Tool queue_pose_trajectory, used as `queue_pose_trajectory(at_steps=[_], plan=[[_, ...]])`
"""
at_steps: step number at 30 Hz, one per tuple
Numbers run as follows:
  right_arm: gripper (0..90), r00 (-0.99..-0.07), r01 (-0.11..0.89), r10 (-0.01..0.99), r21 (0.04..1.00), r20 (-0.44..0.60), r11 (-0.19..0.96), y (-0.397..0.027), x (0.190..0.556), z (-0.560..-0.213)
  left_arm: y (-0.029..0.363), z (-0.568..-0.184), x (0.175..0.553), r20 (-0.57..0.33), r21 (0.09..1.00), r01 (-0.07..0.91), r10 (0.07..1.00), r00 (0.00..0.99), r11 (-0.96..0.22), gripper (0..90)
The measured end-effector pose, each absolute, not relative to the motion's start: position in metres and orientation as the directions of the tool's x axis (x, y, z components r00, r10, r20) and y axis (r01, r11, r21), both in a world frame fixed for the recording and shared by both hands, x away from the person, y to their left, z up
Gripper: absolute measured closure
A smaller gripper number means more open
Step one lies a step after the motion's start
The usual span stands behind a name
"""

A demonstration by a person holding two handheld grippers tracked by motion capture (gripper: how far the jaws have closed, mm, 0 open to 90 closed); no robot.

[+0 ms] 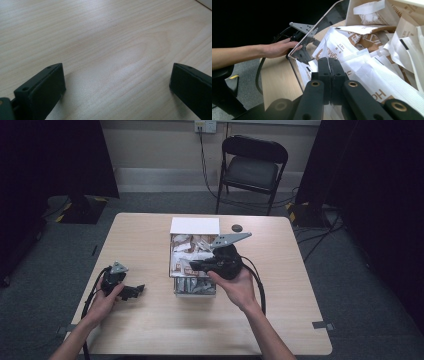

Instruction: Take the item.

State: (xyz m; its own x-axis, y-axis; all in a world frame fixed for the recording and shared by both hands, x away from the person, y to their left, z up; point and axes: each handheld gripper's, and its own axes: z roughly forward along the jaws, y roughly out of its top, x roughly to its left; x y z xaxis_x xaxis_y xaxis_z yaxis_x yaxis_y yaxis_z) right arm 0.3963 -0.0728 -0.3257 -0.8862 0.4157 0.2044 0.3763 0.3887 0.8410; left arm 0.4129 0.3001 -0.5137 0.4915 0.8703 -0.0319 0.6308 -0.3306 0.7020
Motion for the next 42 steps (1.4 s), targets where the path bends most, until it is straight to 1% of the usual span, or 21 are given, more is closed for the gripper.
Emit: queue_pose_trajectory(at_steps=[20, 42], plan=[[89.7, -0.867, 0.380, 0.452, 0.866, 0.211, 0.325, -0.087, 0.395, -0.317, 0.300, -0.514, 0.413, -0.031, 0.701, 0.631, 0.871, 0.491, -0.331, 0.0], [89.8, -0.865, 0.360, 0.458, 0.888, 0.204, 0.286, -0.101, 0.392, -0.306, 0.300, -0.514, 0.413, -0.032, 0.701, 0.631, 0.871, 0.491, -0.331, 0.0]])
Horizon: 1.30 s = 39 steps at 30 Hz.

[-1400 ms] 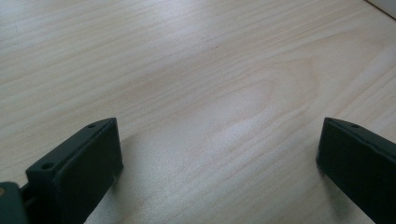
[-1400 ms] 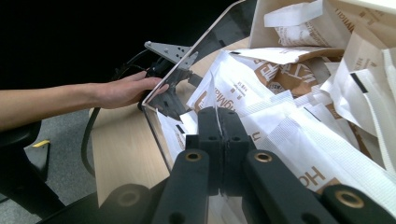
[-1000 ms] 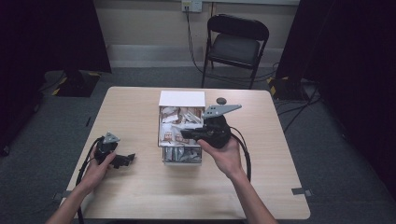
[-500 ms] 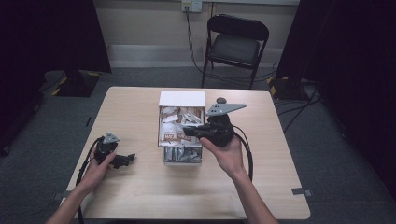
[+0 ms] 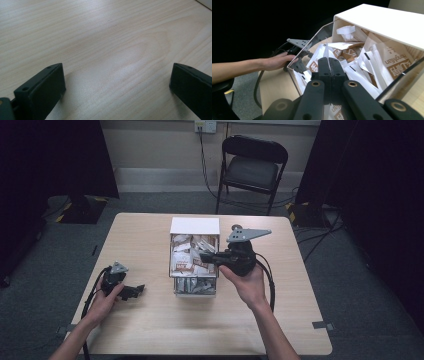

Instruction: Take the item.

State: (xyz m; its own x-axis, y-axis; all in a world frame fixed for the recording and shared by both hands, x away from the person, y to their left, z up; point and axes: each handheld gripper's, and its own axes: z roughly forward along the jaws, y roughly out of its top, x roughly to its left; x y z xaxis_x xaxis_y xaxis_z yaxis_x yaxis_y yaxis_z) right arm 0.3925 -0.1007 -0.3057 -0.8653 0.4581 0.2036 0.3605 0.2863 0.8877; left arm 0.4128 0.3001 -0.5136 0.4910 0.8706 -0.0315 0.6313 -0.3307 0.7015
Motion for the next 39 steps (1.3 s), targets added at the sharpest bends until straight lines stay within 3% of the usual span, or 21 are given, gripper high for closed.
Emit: queue_pose_trajectory(at_steps=[39], plan=[[89.8, -0.862, 0.319, 0.479, 0.914, 0.170, 0.251, -0.120, 0.382, -0.285, 0.300, -0.514, 0.413, -0.031, 0.701, 0.631, 0.870, 0.493, -0.332, 0.0]])
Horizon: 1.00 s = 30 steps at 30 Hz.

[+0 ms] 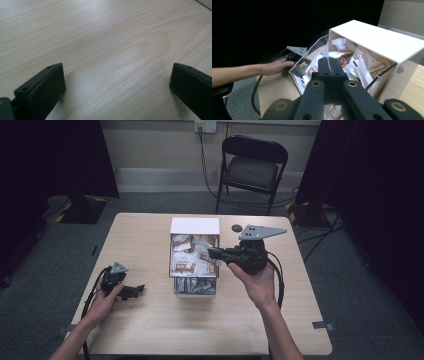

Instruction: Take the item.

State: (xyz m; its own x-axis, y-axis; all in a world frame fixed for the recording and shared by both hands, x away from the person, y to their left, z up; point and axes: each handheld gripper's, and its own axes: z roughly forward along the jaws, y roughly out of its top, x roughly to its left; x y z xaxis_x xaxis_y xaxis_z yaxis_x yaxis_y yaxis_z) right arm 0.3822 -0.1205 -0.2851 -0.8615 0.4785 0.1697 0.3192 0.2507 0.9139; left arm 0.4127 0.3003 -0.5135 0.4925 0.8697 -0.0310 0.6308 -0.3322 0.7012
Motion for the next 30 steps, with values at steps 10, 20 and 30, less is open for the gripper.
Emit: queue_pose_trajectory(at_steps=[10, 20, 30], plan=[[89.9, -0.855, 0.305, 0.494, 0.924, 0.159, 0.231, -0.129, 0.377, -0.278, 0.300, -0.513, 0.412, -0.031, 0.700, 0.632, 0.870, 0.492, -0.332, 0.0], [89.9, -0.832, 0.318, 0.531, 0.923, 0.162, 0.216, -0.147, 0.376, -0.276, 0.300, -0.513, 0.412, -0.031, 0.700, 0.633, 0.871, 0.491, -0.332, 0.0], [89.9, -0.816, 0.320, 0.556, 0.924, 0.157, 0.209, -0.162, 0.373, -0.277, 0.300, -0.513, 0.412, -0.031, 0.700, 0.632, 0.870, 0.491, -0.332, 0.0]])
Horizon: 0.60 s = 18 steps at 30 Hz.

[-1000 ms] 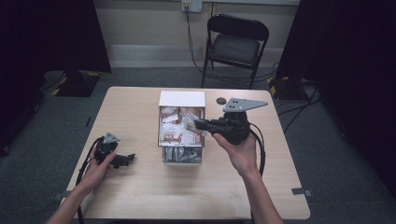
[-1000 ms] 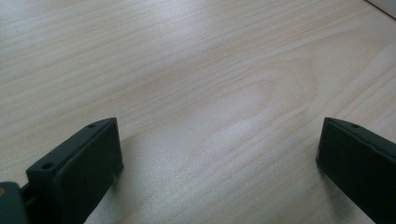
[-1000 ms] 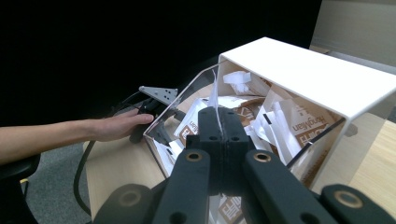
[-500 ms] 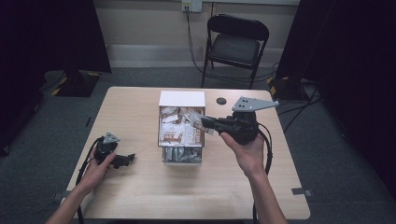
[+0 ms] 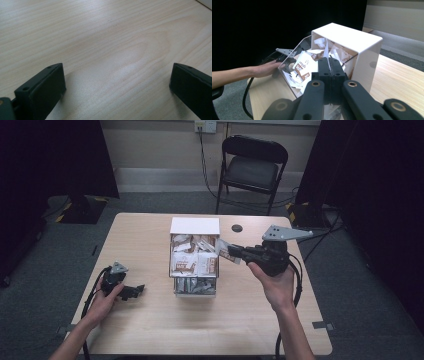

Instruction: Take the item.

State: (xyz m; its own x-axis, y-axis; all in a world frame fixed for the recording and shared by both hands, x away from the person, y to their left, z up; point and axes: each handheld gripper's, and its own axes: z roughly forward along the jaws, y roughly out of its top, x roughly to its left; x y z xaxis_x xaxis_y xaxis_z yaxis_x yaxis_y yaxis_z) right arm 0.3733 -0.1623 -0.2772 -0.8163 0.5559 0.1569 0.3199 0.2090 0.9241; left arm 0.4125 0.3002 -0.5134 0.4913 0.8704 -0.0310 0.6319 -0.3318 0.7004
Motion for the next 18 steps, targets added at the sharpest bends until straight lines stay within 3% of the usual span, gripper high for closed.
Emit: queue_pose_trajectory(at_steps=[18], plan=[[89.9, -0.774, 0.379, 0.608, 0.898, 0.176, 0.222, -0.185, 0.381, -0.299, 0.300, -0.513, 0.412, -0.031, 0.700, 0.633, 0.870, 0.491, -0.332, 0.0]])
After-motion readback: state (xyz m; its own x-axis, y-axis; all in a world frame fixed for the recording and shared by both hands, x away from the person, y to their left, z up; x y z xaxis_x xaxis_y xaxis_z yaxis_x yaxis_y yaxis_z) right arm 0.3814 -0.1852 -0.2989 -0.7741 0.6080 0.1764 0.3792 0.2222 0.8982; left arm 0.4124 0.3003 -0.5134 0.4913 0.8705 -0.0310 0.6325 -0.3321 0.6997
